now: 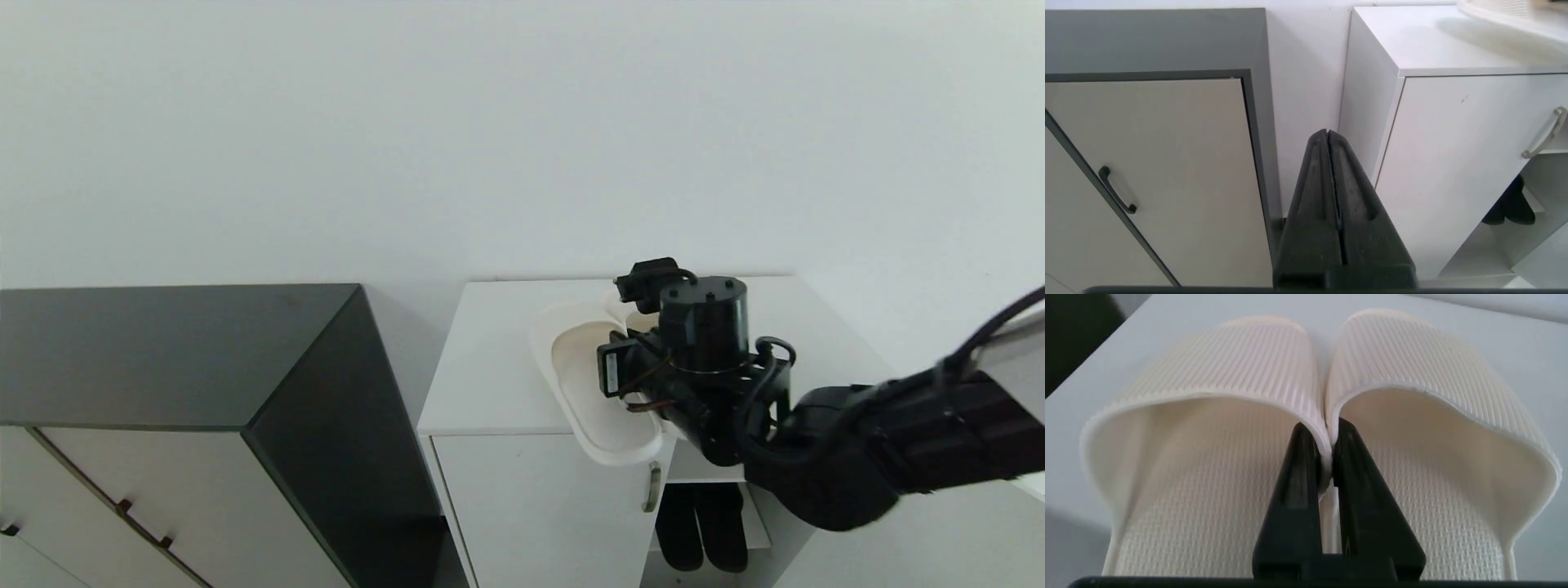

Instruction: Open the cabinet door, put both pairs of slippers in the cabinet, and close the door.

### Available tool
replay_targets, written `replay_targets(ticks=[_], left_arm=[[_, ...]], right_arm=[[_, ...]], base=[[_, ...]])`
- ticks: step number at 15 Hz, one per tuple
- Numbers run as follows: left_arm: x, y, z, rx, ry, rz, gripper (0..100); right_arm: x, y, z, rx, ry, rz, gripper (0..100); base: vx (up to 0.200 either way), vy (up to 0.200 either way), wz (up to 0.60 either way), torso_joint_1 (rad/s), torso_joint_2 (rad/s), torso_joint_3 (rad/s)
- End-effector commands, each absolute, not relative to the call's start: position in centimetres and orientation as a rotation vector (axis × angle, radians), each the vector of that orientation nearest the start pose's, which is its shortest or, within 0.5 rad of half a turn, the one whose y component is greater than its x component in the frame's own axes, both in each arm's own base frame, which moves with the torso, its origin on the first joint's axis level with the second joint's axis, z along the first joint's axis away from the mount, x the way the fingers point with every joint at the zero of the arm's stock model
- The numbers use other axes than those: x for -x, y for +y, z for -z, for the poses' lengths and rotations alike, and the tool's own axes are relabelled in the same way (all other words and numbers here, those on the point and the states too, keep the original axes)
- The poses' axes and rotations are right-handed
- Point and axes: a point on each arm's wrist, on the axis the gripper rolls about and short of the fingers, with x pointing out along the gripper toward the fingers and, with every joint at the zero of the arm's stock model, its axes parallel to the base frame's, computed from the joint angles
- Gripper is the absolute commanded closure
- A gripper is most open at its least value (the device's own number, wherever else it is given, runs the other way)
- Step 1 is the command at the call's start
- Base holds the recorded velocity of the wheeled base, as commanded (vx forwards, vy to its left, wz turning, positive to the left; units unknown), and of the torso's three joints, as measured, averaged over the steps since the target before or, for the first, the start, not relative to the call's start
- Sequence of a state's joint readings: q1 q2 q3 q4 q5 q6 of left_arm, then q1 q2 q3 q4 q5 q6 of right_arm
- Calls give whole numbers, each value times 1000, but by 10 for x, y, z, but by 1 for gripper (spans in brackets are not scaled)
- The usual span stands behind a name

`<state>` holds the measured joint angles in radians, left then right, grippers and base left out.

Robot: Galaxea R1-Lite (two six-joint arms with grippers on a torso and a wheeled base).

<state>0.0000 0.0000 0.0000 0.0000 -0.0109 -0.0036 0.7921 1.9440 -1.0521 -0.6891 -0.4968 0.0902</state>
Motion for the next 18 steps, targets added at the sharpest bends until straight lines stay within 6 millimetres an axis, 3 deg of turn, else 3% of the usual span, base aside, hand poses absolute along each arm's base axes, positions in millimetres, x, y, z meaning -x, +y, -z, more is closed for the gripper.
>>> replay_targets(ticks=[1, 6, 18], left_arm=[[23, 0, -75, 3, 0, 12, 100], [23, 0, -76, 8, 2, 14, 100], [23, 0, -75, 5, 0, 11, 100]], right_arm=[[-215, 231, -194, 22, 158, -366, 100], [-215, 228, -180, 39, 199, -378, 100], [-199, 220, -189, 27, 176, -397, 100]], base=[[0, 0, 0, 0, 0, 0], [0, 0, 0, 0, 0, 0], [-200, 0, 0, 2, 4, 2]])
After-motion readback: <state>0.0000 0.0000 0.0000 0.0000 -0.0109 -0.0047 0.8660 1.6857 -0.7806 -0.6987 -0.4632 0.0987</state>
